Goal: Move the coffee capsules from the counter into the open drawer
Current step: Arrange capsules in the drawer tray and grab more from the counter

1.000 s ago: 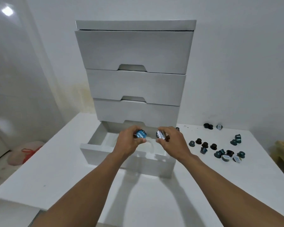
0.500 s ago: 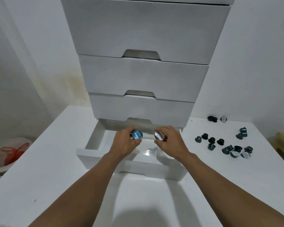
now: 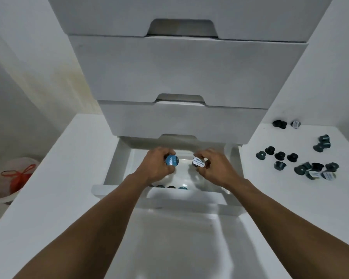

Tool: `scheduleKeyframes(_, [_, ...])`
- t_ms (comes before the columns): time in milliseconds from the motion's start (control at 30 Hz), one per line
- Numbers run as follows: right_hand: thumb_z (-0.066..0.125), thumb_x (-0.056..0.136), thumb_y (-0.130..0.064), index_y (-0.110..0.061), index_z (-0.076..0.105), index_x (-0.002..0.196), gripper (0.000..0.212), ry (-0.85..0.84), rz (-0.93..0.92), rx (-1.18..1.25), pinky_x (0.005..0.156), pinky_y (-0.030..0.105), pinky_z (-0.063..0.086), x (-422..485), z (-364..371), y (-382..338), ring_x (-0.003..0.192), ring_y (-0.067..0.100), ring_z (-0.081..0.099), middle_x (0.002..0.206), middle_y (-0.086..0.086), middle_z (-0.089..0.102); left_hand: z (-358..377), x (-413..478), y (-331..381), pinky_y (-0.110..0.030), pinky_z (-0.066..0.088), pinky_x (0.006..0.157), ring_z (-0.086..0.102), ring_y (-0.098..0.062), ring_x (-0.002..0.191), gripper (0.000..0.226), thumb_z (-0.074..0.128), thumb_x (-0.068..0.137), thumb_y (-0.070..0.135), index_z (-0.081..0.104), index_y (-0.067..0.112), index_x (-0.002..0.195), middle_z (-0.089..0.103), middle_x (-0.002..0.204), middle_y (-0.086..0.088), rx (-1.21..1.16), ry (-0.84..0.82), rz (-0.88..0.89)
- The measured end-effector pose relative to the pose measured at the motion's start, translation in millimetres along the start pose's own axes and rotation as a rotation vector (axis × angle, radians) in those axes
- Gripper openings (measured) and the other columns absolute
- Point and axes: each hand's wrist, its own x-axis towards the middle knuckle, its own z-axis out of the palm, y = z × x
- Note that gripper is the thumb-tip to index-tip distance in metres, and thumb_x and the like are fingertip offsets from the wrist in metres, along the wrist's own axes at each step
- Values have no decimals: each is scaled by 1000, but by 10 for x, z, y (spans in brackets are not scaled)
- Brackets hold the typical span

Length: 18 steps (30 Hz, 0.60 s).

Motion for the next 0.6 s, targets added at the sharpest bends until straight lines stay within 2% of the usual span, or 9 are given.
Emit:
scheduleKeyframes(233, [72,78,-22,-21,66,102,25,-118,89,-105,73,22,36,182,239,47,84,15,53,95,1,58,100,276,-321,-23,48,74,62,-19,86,32,74,71,15,68,10,103,69,98,-3,89,-168,113])
scheduleKeyframes(300, [70,77,-23,-21,66,97,21,-160,88,-157,74,25,39,192,269,97,88,20,55,93,3,60,200,330,-370,-29,50,76,63,-23,85,32,74,70,15,69,9,101,70,94,-7,119,-203,146])
scheduleKeyframes(367, [69,77,-22,-21,67,96,19,-227,99,-202,77,29,43,187,281,151,91,24,56,95,5,62,291,379,-381,-29,49,78,62,-23,88,34,72,70,18,69,13,104,69,95,-6,132,-233,124])
scheduleKeyframes(467, [68,78,-23,-21,68,102,25,-302,120,-252,84,34,47,185,285,216,96,26,58,101,7,64,411,448,-374,-27,48,81,62,-20,93,36,70,73,21,68,14,108,69,102,-4,148,-306,119])
scheduleKeyframes(600, [68,81,-30,-21,64,117,38,-370,135,-285,92,37,46,196,310,305,106,26,57,115,6,62,526,515,-405,-31,51,87,62,-21,97,39,71,75,20,66,13,113,68,109,-6,154,-375,109])
